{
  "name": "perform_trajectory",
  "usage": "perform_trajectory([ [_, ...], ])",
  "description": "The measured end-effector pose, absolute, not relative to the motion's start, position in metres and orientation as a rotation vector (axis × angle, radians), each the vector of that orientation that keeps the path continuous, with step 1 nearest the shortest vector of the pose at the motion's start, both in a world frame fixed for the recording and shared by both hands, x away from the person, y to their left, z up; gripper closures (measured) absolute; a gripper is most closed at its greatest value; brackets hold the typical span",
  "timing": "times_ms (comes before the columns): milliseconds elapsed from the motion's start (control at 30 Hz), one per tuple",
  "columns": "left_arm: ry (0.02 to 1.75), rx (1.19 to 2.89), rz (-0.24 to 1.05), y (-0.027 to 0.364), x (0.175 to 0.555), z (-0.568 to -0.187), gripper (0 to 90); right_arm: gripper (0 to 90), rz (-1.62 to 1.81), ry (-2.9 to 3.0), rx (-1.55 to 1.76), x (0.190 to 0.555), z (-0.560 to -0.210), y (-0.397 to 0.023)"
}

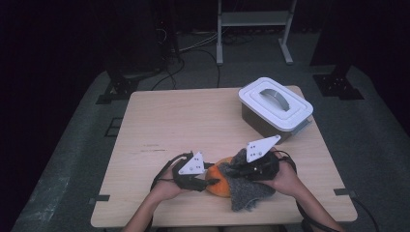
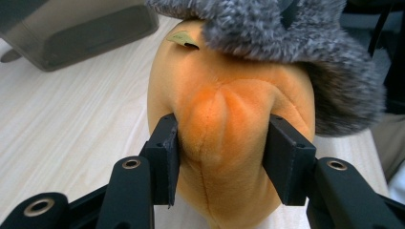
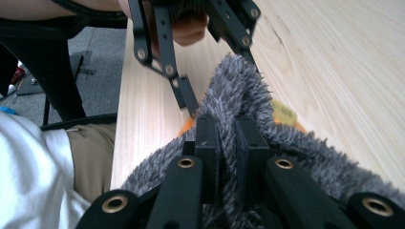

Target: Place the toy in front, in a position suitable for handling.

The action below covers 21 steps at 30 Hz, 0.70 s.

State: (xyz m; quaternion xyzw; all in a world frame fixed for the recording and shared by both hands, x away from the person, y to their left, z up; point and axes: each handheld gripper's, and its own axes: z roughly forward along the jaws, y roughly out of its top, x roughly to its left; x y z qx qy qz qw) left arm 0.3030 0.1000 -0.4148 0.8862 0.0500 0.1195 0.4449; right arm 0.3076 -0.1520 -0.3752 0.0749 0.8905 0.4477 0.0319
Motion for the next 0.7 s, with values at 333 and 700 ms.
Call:
perform_trajectory([
  [333, 0.18, 2.166, 0.254, 0.109, 0.311, -0.418, 49.5, 80.9, 1.365, 2.734, 0.337, 0.319, -0.384, -0.173],
  [700, 0.328, 2.178, 0.114, 0.097, 0.317, -0.416, 22.5, 81.3, 1.375, 2.736, 0.376, 0.316, -0.394, -0.166],
])
